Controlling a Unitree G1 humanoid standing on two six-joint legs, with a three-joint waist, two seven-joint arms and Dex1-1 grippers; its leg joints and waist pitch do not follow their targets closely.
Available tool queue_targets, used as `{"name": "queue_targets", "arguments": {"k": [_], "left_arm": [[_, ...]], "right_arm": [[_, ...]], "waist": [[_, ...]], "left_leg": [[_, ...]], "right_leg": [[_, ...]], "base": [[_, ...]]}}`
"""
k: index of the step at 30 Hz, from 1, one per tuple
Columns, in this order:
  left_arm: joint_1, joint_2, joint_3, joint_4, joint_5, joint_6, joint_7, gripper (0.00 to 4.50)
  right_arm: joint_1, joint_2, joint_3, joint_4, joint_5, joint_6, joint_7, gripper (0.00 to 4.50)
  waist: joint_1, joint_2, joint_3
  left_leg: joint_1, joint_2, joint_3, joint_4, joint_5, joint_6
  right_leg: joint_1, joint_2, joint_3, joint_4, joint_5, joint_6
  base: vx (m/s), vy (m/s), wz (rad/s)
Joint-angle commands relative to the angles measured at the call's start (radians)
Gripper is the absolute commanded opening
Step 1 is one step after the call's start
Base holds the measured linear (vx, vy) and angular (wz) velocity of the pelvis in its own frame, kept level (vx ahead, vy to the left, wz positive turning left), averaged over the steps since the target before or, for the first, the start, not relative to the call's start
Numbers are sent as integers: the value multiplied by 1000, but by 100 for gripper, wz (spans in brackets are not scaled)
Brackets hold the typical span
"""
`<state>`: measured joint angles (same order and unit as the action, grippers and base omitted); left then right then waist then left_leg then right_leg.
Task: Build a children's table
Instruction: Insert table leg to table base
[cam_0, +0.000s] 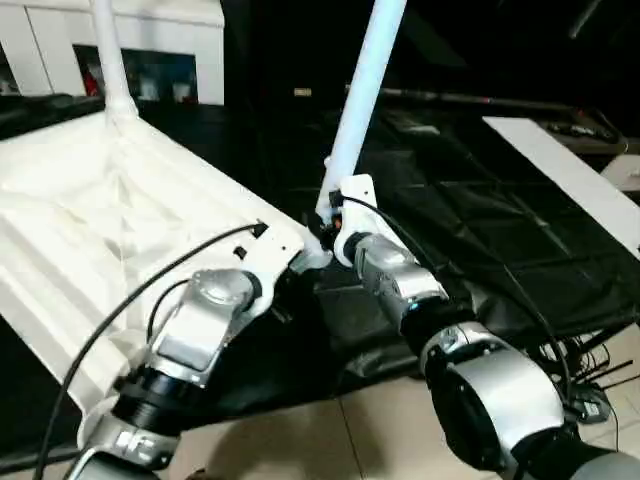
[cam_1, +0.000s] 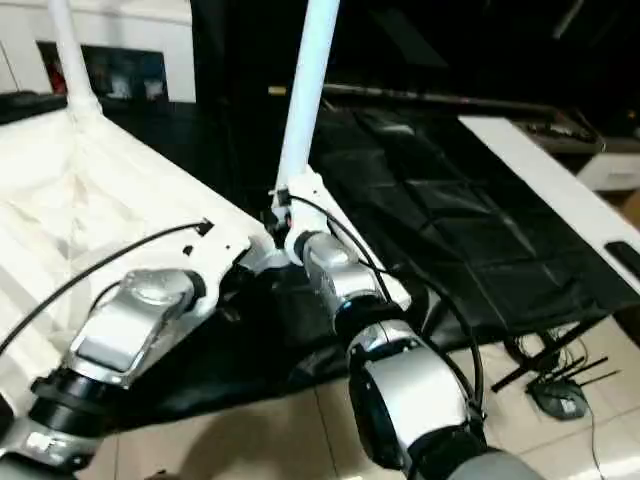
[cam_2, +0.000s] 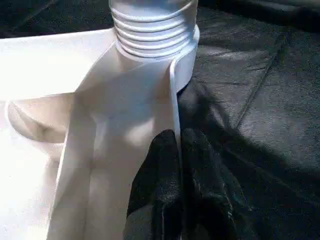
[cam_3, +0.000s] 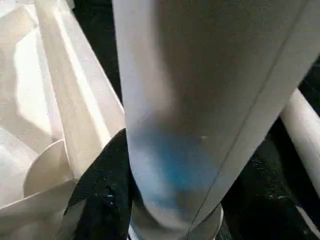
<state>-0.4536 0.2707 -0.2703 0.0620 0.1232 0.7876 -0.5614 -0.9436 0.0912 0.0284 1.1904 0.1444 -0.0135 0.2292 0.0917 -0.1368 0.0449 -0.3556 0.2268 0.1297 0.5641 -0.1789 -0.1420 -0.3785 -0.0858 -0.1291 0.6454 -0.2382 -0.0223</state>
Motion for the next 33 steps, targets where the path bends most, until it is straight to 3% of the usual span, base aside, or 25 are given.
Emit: {"name": "queue_targets", "arguments": {"k": [1, 5, 6, 7, 8, 12, 13, 14, 15, 17, 18, 19, 20, 21, 23, 24, 25, 28, 29, 30, 31, 33], "left_arm": [[-25, -8, -30, -32, -28, -37, -59, 0], [-33, 20, -29, -10, -34, -79, -83, 0], [-32, 25, -30, -8, -36, -83, -86, 0], [-32, 35, -28, -3, -42, -100, -98, 0], [-31, 42, -26, 0, -46, -107, -104, 0], [-30, 64, -17, 21, -50, -139, -121, 0], [-30, 67, -14, 25, -52, -144, -123, 0], [-34, 75, -8, 44, -55, -162, -128, 0], [-40, 82, -4, 65, -55, -180, -133, 0], [-50, 92, 5, 99, -55, -212, -141, 0], [-55, 93, 10, 115, -58, -231, -144, 0], [-55, 93, 10, 115, -58, -231, -144, 0], [-61, 94, 18, 135, -62, -243, -141, 0], [-69, 95, 26, 161, -64, -265, -136, 0], [-94, 89, 60, 258, -77, -325, -117, 0], [-94, 89, 60, 258, -77, -325, -117, 0], [-103, 86, 73, 299, -81, -370, -107, 0], [-109, 82, 84, 321, -81, -388, -88, 0], [-118, 76, 93, 341, -74, -389, -54, 0], [-119, 72, 100, 344, -71, -390, -33, 0], [-120, 70, 105, 344, -69, -391, -21, 0], [-115, 61, 127, 335, -87, -421, -9, 0]], "right_arm": [[43, -30, 20, 100, -54, 48, -1, 260], [19, -37, 6, 81, -43, 19, 58, 280], [16, -39, 6, 78, -43, 14, 68, 295], [7, -47, 1, 64, -35, 5, 97, 310], [3, -54, -3, 52, -30, -1, 121, 310], [9, -88, -19, -19, 0, -3, 211, 347], [13, -93, -22, -32, 2, -2, 225, 352], [41, -109, -20, -92, 13, 12, 277, 359], [76, -126, -11, -161, 21, 31, 324, 369], [140, -154, 14, -277, 30, 62, 398, 389], [173, -167, 25, -336, 36, 75, 426, 394], [173, -167, 25, -336, 36, 75, 426, 394], [205, -179, 31, -392, 45, 92, 451, 394], [246, -194, 38, -461, 56, 108, 477, 394], [378, -241, 50, -690, 104, 172, 518, 394], [378, -241, 50, -690, 104, 172, 518, 394], [427, -255, 46, -764, 105, 188, 500, 394], [462, -259, 36, -806, 89, 189, 466, 394], [495, -253, 12, -842, 72, 189, 412, 394], [510, -242, -19, -850, 70, 185, 367, 394], [519, -234, -39, -853, 70, 181, 337, 394], [539, -233, -55, -861, 52, 160, 288, 394]], "waist": [[1, 31, -48], [7, 43, -50], [7, 39, -49], [9, 50, -49], [9, 46, -50], [14, 57, -53], [16, 55, -53], [18, 61, -55], [21, 79, -53], [25, 73, -51], [26, 80, -53], [27, 77, -51], [25, 82, -50], [27, 90, -47], [28, 90, -44], [29, 89, -44], [27, 85, -40], [22, 89, -42], [22, 99, -40], [23, 97, -39], [22, 92, -42], [21, 95, -45]], "left_leg": [[-12, 13, 14, -74, -169, -39], [-2, 14, 24, -67, -116, -33], [-4, 14, 27, -68, -116, -31], [-1, 13, 27, -67, -123, -33], [0, 13, 29, -66, -125, -32], [3, 11, 32, -60, -94, -20], [3, 11, 33, -58, -76, -14], [5, 9, 35, -54, -42, -4], [9, 8, 36, -52, -28, 7], [8, 3, 38, -50, -22, 26], [3, 4, 36, -51, -23, 27], [3, 3, 36, -51, -24, 30], [-1, 3, 33, -54, -40, 23], [4, 2, 34, -54, -65, 20], [5, 5, 32, -58, -107, 18], [7, 6, 33, -58, -120, 23], [-5, -1, 31, -62, -119, 21], [-5, 1, 33, -62, -142, 14], [-2, 2, 32, -62, -147, 11], [2, 3, 35, -62, -151, 12], [-2, 2, 32, -63, -137, 12], [-2, 2, 34, -61, -117, 11]], "right_leg": [[40, -64, 70, -85, -119, -102], [38, -58, 78, -74, -9, -135], [40, -56, 78, -74, -1, -136], [39, -57, 79, -73, -5, -138], [40, -57, 80, -75, -1, -138], [45, -56, 83, -68, 75, -172], [47, -55, 84, -66, 96, -177], [47, -53, 88, -62, 148, -191], [44, -48, 90, -63, 194, -199], [50, -41, 94, -63, 228, -204], [55, -44, 95, -60, 221, -204], [56, -43, 95, -63, 213, -199], [57, -47, 95, -62, 177, -203], [55, -46, 96, -70, 138, -194], [57, -46, 96, -77, 89, -181], [55, -46, 97, -80, 71, -170], [63, -45, 95, -85, 15, -157], [54, -53, 98, -95, -106, -142], [50, -54, 99, -97, -123, -140], [45, -53, 102, -103, -133, -135], [50, -52, 100, -96, -124, -137], [48, -52, 100, -94, -105, -139]], "base": [[0, 0, 0], [0, 0, 0], [0, 0, 0], [0, 0, 0], [0, 0, 0], [0, 0, 0], [0, 0, 0], [0, 0, 0], [0, 0, 0], [0, 0, 0], [0, 0, 0], [0, 0, 0], [0, 0, 0], [0, 0, 0], [0, 0, 0], [0, 0, 0], [0, 0, 0], [0, 0, 0], [0, 0, 0], [0, 0, 0], [0, 0, 0], [0, 0, 0]]}}
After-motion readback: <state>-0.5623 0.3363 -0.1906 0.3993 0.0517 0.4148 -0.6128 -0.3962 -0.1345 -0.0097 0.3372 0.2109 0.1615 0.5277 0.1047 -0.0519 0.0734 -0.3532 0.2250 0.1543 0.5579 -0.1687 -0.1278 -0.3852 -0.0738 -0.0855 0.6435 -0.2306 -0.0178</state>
